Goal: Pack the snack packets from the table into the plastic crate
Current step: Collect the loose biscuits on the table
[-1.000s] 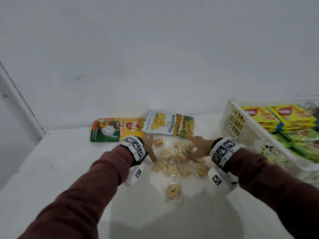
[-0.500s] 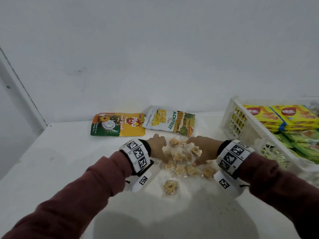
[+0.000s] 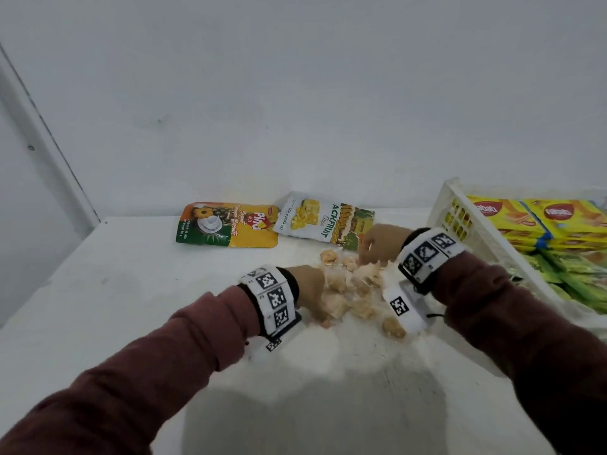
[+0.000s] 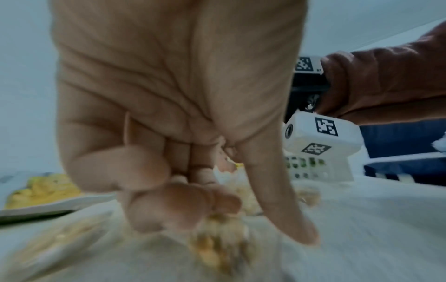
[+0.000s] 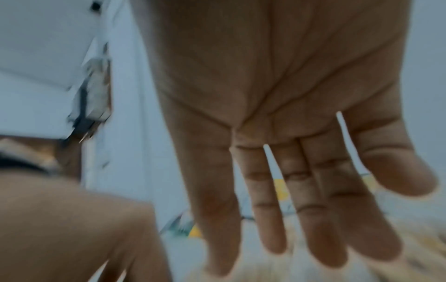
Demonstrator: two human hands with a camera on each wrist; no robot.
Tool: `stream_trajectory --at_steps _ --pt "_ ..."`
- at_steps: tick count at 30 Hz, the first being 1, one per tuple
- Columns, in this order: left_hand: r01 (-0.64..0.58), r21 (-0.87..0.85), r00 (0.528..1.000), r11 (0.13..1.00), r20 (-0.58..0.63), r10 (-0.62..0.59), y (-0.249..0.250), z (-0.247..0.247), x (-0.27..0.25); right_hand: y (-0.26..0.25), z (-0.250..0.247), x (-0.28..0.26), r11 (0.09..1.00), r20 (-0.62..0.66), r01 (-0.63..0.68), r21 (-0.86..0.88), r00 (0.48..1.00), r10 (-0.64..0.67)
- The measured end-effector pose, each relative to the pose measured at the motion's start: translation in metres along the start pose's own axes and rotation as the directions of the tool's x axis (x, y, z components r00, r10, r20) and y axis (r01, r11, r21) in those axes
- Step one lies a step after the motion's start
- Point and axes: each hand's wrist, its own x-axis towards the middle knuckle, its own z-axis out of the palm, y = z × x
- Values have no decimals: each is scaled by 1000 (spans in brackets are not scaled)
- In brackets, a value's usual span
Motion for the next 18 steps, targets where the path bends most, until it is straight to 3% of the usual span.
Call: stream_trajectory --at_steps 1,3,4,6,9,13,18 --pt "7 -140 1000 990 -18 -10 -9 -7 6 7 -7 8 998 -87 -64 24 994 66" --pt "-7 -395 981 918 -182 -71 -29 -20 20 21 -12 26 985 -189 -164 58 967 172" --pt "0 -454 951 891 -276 -141 -40 -26 29 27 -11 35 980 -197 -187 62 961 196" --pt "113 -413 886 904 -370 -280 -63 -30 54 33 -4 49 975 -157 -208 79 963 218" --pt "263 -329 856 907 -354 -377 -85 -31 84 37 1 63 980 -108 -200 4 974 200" --pt "228 -425 878 876 -300 -374 -91 -32 102 42 4 83 979 -120 -198 54 972 203" --pt "172 -516 851 839 -350 -390 -92 -40 85 39 -13 92 977 -154 -196 83 966 206"
